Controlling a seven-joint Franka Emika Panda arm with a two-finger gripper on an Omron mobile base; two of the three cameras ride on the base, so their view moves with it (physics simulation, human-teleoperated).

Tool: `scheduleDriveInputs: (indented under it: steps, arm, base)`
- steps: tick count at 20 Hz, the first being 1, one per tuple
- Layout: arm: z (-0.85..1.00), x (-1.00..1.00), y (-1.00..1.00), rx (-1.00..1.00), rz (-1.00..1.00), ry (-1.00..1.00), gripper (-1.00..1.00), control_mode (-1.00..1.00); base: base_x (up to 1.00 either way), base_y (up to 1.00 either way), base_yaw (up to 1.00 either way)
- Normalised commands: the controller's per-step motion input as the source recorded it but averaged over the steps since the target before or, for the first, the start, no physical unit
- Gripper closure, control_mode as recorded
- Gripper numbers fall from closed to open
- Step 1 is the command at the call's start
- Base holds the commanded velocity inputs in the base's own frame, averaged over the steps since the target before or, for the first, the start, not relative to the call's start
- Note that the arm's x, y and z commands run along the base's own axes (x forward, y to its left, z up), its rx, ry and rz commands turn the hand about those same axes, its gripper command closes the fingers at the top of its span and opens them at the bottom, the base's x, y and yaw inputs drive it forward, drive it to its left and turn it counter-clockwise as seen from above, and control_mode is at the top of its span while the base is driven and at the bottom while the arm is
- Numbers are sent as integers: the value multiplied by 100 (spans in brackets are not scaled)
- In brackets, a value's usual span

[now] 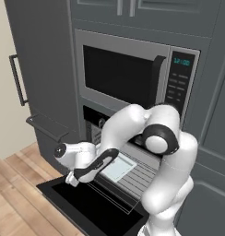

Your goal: Take the baked cake out of the oven and place it on the plate for cooling. Then close the oven door.

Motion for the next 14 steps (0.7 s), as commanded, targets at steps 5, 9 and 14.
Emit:
scheduleDriveInputs:
  steps: [5,9,14]
  arm:
    - [51,81,-24,-3,0,9,-100,-100]
    - [1,42,-32,-11,2,13,-100,-100]
    - [0,7,-30,-14,11,12,-100,-100]
  base:
    - [0,0,0]
    - [0,0,0]
    - [0,0,0]
